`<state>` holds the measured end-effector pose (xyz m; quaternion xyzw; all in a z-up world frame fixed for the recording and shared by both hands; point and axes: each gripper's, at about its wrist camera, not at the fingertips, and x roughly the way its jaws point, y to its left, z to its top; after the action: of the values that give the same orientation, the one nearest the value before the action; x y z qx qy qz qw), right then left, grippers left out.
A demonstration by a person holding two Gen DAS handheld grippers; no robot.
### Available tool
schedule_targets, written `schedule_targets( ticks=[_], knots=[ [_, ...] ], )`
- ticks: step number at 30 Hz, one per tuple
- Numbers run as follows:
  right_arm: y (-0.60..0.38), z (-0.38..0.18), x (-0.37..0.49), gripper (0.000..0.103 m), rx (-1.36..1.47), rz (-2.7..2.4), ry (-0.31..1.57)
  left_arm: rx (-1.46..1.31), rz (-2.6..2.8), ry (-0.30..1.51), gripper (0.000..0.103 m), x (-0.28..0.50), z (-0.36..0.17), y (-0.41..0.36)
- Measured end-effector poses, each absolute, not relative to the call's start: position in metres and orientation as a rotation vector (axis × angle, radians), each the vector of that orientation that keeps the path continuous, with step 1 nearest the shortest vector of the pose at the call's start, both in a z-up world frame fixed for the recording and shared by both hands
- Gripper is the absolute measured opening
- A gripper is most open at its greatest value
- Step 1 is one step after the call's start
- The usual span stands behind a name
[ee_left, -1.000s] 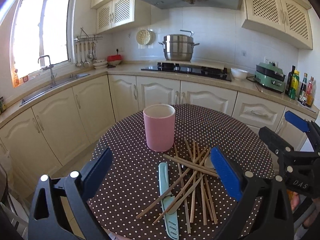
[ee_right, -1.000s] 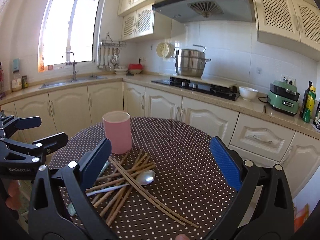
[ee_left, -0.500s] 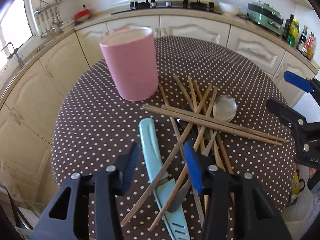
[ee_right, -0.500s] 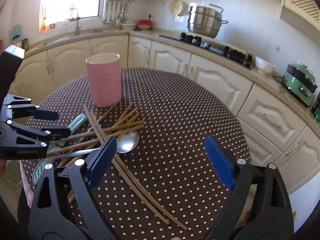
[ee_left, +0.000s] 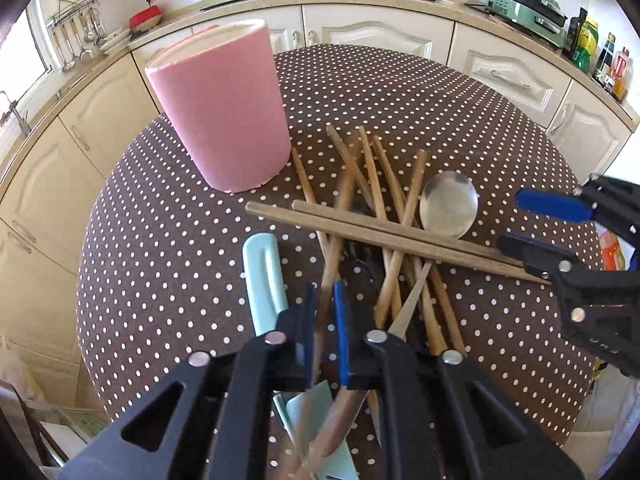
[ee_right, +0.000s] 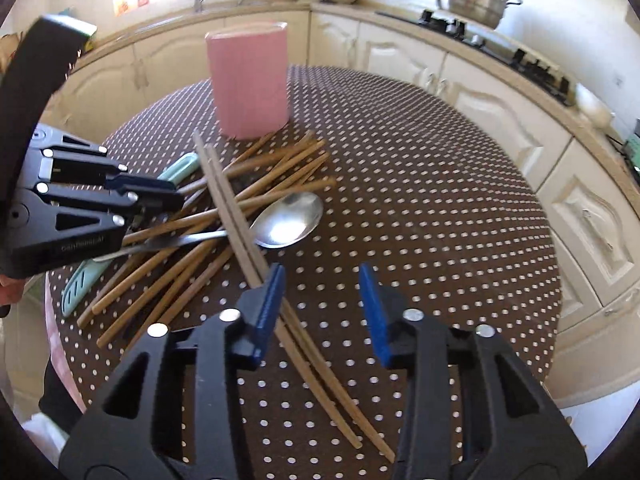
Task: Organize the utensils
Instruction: 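Lower the left tool onto a wooden chopstick and close it while the right tool grasps another, then lift the held chopsticks upright over the pink cup with both tools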
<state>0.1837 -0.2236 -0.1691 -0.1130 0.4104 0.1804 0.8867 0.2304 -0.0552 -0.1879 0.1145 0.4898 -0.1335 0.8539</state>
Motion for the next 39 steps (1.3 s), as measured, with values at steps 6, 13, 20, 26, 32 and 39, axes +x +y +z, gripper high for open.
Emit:
schedule_targets(
  ticks=[6,13,20,26,32,39],
  knots=[
    [-0.217,-0.166,0.186,0.034,-0.259,0.432,0.878,0.176,-0.266,1.057,0.006,0.212,-0.185,-0.043],
    [-0.206,-0.166,0.195,0.029,-0.328,0.455,0.929,0.138,-0.273,1.07,0.006,0.205,-0.188,-0.031],
    [-0.195,-0.165,0.203,0.027,-0.421,0.498,0.996,0.162,-0.263,1.087,0.006,0.228,-0.189,-0.046],
    [-0.188,-0.175,0.216,0.02,-0.475,0.534,1.074,0.149,-0.264,1.112,0.007,0.242,-0.191,-0.051],
    [-0.185,-0.179,0.221,0.007,-0.427,0.569,1.054,0.113,-0.251,1.09,0.006,0.247,-0.189,-0.049],
    [-0.203,-0.168,0.21,0.007,-0.341,0.576,1.01,0.06,-0.272,1.028,0.006,0.227,-0.175,-0.041]
  ],
)
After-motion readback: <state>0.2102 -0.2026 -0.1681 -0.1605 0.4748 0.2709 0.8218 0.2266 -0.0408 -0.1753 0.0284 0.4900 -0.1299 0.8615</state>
